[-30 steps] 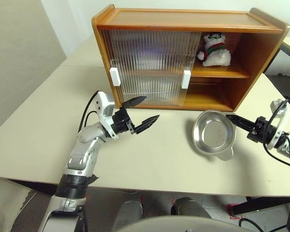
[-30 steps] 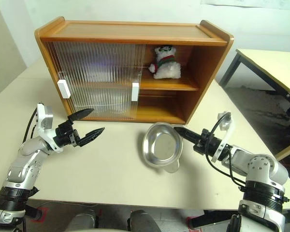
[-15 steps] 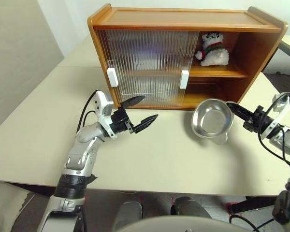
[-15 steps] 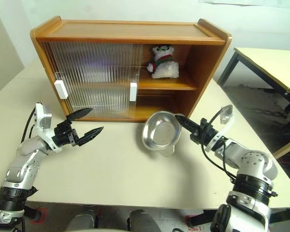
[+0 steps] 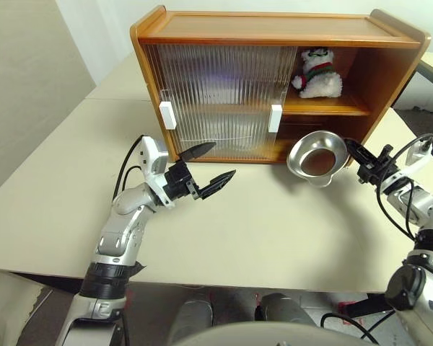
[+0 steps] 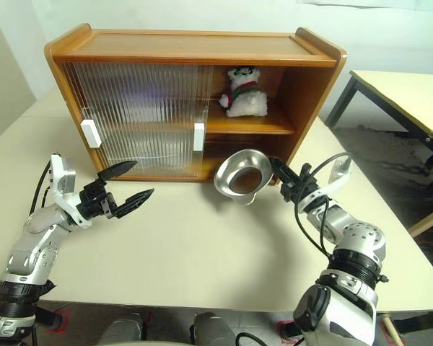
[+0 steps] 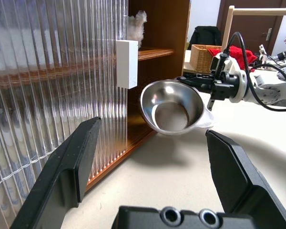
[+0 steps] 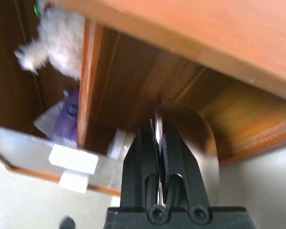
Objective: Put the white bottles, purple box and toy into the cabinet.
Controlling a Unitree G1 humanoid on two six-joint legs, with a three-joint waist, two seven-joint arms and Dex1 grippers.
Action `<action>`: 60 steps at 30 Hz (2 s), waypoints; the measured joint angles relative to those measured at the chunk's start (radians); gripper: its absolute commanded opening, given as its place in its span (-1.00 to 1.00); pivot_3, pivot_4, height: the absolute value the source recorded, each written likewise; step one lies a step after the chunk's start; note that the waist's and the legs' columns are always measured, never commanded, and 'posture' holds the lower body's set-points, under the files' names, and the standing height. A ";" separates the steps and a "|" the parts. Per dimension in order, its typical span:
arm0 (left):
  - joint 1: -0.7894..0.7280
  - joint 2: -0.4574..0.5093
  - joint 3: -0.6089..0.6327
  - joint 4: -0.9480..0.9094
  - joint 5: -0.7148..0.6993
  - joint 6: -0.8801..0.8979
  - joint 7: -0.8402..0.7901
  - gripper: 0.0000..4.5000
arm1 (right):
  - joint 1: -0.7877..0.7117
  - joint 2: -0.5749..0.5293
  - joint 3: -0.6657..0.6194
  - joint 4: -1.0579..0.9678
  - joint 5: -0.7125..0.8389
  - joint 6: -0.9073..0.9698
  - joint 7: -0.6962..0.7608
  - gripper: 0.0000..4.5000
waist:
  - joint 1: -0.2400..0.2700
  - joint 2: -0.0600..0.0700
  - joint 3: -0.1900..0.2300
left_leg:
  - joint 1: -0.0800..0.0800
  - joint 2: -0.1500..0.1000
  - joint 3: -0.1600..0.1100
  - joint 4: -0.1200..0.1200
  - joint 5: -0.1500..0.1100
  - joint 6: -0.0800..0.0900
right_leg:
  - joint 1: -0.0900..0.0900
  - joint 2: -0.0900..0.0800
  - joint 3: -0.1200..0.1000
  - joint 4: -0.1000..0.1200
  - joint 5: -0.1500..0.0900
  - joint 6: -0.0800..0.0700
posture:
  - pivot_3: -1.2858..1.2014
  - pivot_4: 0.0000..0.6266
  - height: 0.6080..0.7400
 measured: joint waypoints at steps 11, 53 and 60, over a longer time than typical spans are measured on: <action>0.000 0.000 0.004 -0.003 0.000 0.001 0.002 1.00 | -0.071 0.102 0.014 0.013 0.007 -0.128 -0.080 -1.00 | 0.000 0.001 0.000 | 0.000 0.001 -0.001 -0.001 0.000 0.000 | -0.001 0.000 0.000 0.000 0.002 0.002 | -0.01 -1.00 1.00; 0.014 -0.009 -0.001 -0.018 0.001 -0.002 0.011 1.00 | -0.186 0.164 0.164 0.249 -0.222 -0.635 -0.132 0.81 | 0.006 0.004 -0.001 | 0.000 0.004 -0.001 -0.008 0.000 0.000 | -0.004 0.000 -0.002 -0.001 0.005 0.003 | 0.00 -1.00 1.00; 0.019 -0.008 0.001 -0.032 0.000 -0.002 0.012 1.00 | -0.061 0.067 0.301 0.137 -0.290 -0.509 0.003 0.98 | 0.012 0.004 -0.001 | 0.000 0.003 0.000 -0.007 0.000 0.000 | -0.003 0.000 -0.002 -0.001 0.005 0.003 | 0.01 -1.00 1.00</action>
